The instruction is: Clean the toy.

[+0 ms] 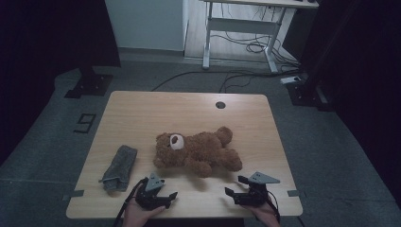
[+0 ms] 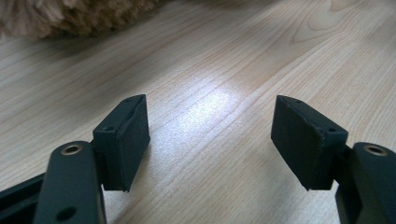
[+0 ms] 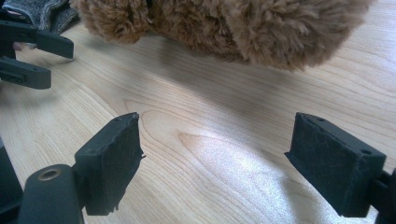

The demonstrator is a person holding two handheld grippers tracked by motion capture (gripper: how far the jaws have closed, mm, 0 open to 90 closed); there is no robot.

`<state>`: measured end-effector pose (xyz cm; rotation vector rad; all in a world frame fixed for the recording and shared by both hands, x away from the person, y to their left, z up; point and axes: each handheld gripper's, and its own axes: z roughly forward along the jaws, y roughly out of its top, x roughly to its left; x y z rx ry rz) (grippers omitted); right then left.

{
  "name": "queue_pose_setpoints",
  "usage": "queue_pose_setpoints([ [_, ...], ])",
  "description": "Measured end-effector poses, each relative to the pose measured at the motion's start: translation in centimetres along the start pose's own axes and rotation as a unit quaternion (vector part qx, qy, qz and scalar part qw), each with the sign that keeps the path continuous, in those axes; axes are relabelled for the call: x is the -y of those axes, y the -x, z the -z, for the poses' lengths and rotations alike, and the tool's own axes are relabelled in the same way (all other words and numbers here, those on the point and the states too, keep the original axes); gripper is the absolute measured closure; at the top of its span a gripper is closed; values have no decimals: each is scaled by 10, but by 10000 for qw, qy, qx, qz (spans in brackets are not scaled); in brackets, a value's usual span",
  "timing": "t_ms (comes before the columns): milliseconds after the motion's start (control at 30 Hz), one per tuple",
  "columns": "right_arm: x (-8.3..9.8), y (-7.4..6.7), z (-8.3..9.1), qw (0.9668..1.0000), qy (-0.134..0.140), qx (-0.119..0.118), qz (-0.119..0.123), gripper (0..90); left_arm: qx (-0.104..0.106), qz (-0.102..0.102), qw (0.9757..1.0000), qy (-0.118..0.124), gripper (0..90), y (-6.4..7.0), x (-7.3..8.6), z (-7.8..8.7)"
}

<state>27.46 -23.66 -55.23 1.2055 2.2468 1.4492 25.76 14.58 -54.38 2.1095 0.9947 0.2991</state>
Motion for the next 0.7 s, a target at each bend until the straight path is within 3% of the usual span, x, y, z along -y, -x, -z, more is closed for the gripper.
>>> queue_pose_setpoints([
  [367, 0, -2, -2, 9999, -70, -45, 67, 162, -61, 83, 9999, 116, 280, -7, -1, 10],
  [700, -1, -2, -1, 9999, -74, -85, 109, 158, 12, 249, 9993, 265, 278, -12, -3, 16],
])
